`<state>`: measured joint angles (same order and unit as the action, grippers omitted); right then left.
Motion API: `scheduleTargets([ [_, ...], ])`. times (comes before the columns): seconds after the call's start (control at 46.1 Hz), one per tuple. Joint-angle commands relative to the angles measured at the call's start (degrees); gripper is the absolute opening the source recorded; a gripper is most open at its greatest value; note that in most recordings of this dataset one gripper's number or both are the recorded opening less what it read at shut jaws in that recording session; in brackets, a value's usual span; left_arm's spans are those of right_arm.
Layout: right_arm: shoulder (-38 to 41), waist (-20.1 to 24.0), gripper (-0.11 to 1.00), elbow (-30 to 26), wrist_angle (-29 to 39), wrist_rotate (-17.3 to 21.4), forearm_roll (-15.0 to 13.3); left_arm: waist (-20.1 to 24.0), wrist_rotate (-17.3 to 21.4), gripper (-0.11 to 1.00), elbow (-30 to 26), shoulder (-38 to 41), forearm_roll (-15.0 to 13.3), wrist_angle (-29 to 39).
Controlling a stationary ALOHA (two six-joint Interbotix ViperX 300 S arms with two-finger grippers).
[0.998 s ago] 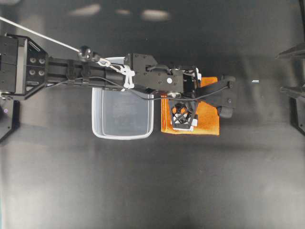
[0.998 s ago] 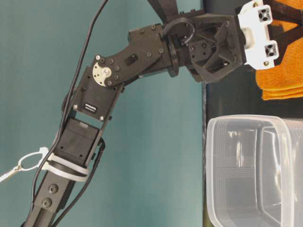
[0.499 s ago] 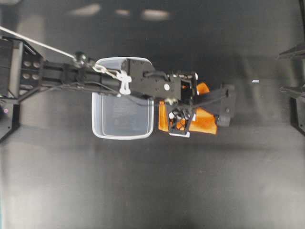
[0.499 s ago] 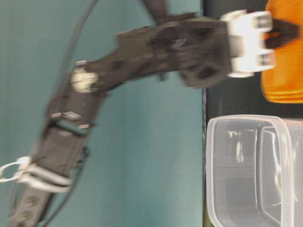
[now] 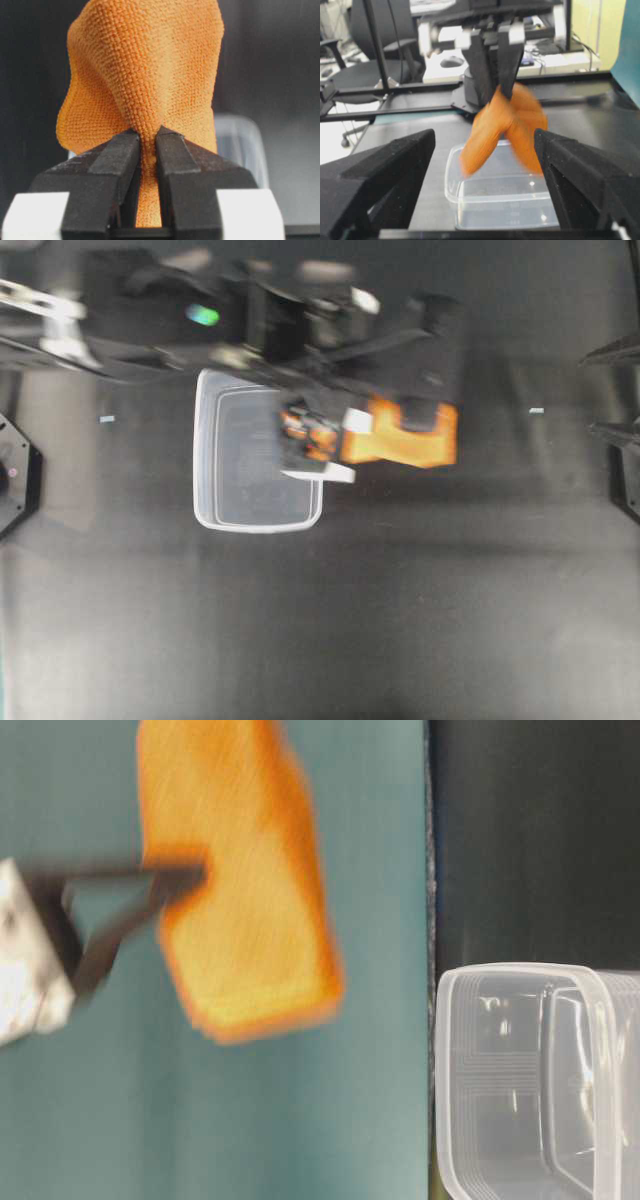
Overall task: Place the orange towel into the container with the left arm.
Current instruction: 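Lift the towel with the left gripper and swing it left over the container, then lower the towel into the container and open the left gripper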
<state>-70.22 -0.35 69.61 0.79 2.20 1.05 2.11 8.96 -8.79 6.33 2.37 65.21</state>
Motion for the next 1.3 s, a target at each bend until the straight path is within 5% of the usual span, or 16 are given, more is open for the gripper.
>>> scheduleTargets([
  [0.0,0.26,-0.18,0.77,-0.44,-0.53,0.09,0.18,0.7,-0.09,0.06,7.03,-5.36,0.18,-0.18],
  [0.217,0.44,-0.26,0.77,-0.35,-0.53,0.09,0.18,1.14,-0.09,0.06,23.12,-10.99,0.26,-12.57],
  [0.347,0.35,-0.26,0.77,-0.35,-0.53,0.09,0.18,1.05,-0.09,0.06,28.04,-11.78,0.18,-16.26],
  [0.977,0.35,-0.26,0.77,-0.18,-0.97,0.09,0.18,1.32,1.23,0.08,29.71,-9.32,0.26,-16.96],
  [1.281,0.35,-0.26,0.77,-0.18,-0.97,0.09,0.18,1.14,1.05,0.85,29.18,-7.82,0.26,-16.52],
])
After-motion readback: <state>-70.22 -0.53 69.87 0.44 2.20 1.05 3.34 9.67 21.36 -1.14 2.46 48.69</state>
